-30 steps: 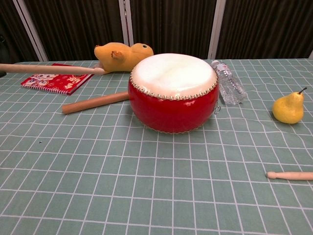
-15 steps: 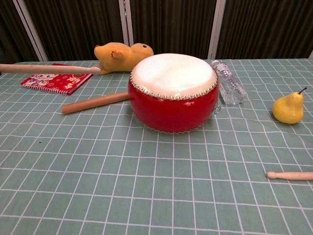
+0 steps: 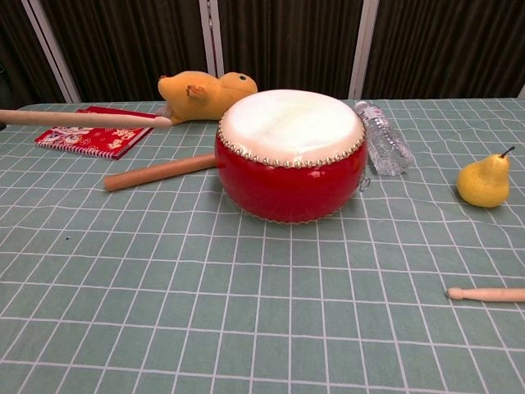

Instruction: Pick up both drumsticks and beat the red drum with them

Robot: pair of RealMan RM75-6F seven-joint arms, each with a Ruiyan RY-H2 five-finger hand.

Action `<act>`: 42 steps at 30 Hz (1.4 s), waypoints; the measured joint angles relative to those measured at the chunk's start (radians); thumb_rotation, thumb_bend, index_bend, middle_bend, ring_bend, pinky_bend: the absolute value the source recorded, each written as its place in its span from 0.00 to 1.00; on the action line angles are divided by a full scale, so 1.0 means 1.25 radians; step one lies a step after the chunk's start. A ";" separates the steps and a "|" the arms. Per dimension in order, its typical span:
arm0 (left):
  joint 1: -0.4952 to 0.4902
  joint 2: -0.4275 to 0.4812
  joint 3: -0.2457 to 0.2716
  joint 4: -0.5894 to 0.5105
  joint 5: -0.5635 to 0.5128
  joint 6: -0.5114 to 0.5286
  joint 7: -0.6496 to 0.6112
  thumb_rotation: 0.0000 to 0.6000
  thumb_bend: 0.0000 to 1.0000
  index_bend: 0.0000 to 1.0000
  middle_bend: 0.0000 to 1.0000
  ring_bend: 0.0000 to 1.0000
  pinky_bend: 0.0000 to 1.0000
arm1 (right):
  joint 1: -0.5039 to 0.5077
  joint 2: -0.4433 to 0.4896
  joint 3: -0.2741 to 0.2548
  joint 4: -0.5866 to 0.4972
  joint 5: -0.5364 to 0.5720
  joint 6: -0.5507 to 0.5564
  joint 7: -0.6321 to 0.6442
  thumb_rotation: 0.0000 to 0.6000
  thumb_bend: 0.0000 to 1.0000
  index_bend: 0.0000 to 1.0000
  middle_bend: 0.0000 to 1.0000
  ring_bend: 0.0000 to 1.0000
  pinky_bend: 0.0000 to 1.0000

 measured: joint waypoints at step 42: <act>-0.146 0.029 -0.123 0.015 -0.155 -0.092 0.040 1.00 0.58 0.79 1.00 1.00 1.00 | 0.035 0.438 0.182 -0.520 0.113 -0.029 0.221 1.00 0.82 1.00 1.00 1.00 1.00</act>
